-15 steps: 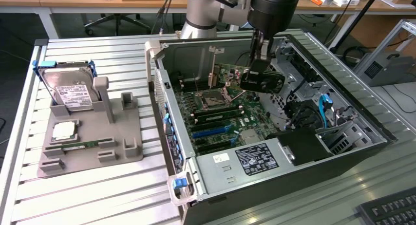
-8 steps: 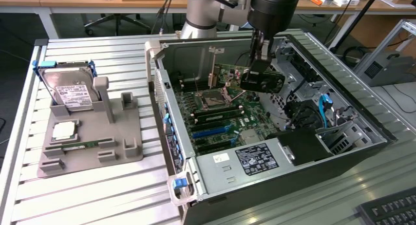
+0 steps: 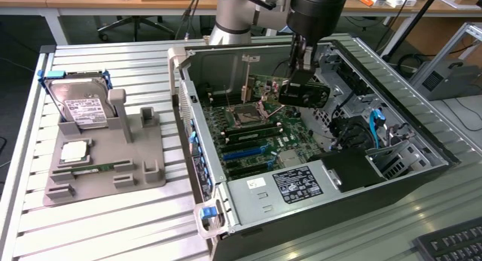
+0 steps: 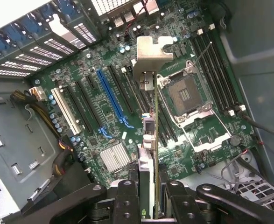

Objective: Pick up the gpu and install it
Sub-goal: 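Insert the gpu into the slot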

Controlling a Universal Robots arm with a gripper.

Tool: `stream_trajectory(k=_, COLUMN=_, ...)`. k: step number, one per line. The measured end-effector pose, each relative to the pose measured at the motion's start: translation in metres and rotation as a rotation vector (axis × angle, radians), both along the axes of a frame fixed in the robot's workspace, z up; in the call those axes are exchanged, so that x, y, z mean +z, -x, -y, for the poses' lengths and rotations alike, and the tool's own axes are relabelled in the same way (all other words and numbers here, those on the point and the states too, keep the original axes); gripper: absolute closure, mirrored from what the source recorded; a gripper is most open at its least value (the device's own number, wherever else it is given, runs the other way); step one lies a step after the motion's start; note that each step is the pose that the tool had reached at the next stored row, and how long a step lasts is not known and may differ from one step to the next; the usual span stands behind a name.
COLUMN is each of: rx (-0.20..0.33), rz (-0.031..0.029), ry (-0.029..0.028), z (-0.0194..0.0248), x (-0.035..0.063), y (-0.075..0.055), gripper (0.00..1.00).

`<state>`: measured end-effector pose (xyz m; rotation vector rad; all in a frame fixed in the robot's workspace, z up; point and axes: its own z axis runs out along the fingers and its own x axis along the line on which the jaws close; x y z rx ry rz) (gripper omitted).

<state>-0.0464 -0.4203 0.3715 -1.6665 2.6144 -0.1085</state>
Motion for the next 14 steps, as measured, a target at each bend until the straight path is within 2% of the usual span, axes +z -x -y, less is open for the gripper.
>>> stream_trajectory(k=6, rx=0.015, rz=0.0, ry=0.0051, z=0.0, x=-0.0002, y=0.0, gripper=0.73)
stream_trajectory(k=14, rx=0.032, rz=0.0, ry=0.0086, z=0.0, x=-0.0004, y=0.0, gripper=0.73)
